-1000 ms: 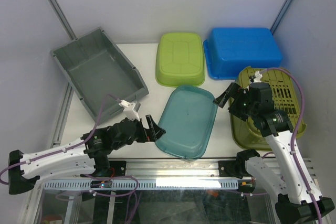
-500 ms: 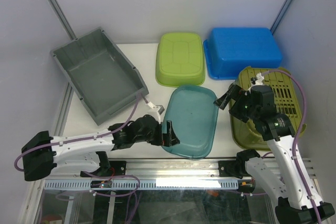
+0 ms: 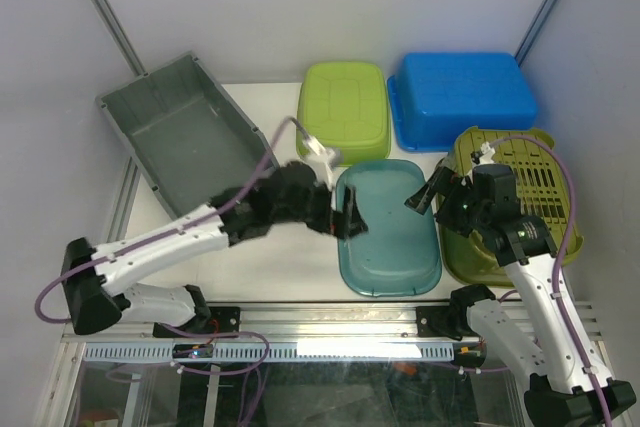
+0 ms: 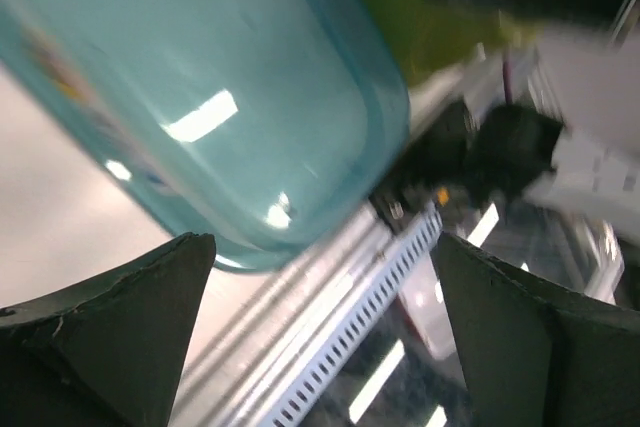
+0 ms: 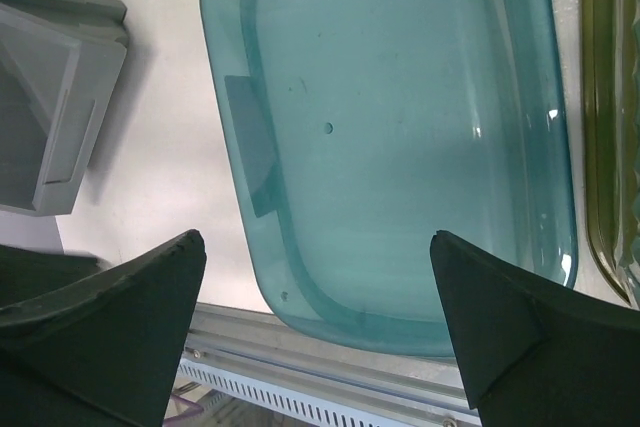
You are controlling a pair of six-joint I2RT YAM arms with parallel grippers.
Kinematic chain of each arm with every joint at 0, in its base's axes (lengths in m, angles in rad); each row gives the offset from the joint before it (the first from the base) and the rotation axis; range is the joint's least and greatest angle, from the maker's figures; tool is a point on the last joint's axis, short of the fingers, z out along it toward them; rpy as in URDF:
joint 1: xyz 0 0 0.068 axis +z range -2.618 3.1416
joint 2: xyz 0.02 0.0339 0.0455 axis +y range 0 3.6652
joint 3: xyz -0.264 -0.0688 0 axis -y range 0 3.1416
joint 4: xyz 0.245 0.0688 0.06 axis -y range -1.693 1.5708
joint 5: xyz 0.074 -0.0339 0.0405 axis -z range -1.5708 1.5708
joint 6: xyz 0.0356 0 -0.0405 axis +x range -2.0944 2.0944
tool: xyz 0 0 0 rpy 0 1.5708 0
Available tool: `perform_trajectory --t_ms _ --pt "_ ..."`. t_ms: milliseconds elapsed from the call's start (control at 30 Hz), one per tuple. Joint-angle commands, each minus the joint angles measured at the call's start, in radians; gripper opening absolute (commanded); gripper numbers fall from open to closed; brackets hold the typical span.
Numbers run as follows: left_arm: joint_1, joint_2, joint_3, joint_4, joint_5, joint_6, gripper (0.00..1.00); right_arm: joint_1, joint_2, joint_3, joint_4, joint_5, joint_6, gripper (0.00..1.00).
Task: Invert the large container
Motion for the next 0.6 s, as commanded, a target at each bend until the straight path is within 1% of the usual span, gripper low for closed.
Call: perform_trajectory --t_ms 0,67,133,200,300,433,567 --pt "0.259 -0.120 0.256 -0.425 -0.153 0.178 0.99 -0.002 0.000 0.036 0.071 -0.043 -0.032 0.99" --pt "0.438 -0.109 0.329 -0.497 -0.188 0.217 0.99 -0.002 0.001 0.023 0.109 -0.048 -0.019 0.99" --pt "0.596 -0.060 0.392 -0.529 -0.184 0.238 0.99 -0.002 0.000 0.002 0.147 -0.053 0.000 0.99" --pt "0.704 0.017 0.450 -0.533 -0.187 0.242 0.99 -0.001 0.000 -0.020 0.179 -0.057 0.022 0.99" --pt "0.815 0.168 0.537 -0.500 -0.241 0.219 0.99 -0.001 -0.007 -0.059 0.228 -0.063 0.057 0.99" --pt "0.934 0.388 0.696 -0.451 -0.222 0.214 0.99 -0.001 -0.022 -0.099 0.262 -0.071 0.073 0.99" --pt "0.980 0.617 0.898 -0.465 -0.285 0.233 0.99 -0.001 -0.018 -0.114 0.265 -0.074 0.042 0.99"
